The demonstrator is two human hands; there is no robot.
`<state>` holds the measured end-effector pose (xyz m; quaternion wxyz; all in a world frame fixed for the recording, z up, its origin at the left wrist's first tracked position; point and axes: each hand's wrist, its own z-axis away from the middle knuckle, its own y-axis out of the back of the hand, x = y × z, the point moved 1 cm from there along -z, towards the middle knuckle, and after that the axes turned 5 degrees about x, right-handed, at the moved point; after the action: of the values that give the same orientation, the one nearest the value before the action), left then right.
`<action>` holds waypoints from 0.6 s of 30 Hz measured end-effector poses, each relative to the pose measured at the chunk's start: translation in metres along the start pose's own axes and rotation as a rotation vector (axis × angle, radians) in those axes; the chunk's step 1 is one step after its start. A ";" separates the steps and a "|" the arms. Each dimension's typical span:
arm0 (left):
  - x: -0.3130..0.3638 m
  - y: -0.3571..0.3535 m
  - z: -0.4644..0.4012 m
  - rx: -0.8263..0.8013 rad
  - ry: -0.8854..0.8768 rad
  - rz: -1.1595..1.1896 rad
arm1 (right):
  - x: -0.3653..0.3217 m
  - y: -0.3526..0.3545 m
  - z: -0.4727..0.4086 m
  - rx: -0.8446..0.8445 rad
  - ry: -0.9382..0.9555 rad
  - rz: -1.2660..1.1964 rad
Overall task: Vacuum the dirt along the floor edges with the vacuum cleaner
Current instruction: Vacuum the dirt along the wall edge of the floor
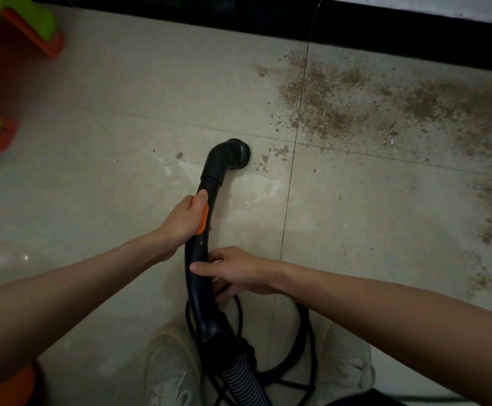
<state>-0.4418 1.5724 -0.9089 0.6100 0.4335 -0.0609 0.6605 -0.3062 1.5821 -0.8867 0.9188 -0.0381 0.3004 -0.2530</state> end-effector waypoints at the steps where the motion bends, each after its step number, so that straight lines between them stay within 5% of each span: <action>1: 0.000 0.000 0.001 -0.003 0.003 -0.002 | 0.001 -0.001 0.000 -0.005 -0.007 0.002; 18: 0.041 -0.031 -0.010 -0.095 -0.073 -0.054 | 0.003 0.029 0.014 0.053 0.027 -0.094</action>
<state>-0.4148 1.6168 -0.9023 0.6449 0.4294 -0.1024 0.6238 -0.2832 1.6049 -0.8833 0.9026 -0.0244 0.3038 -0.3040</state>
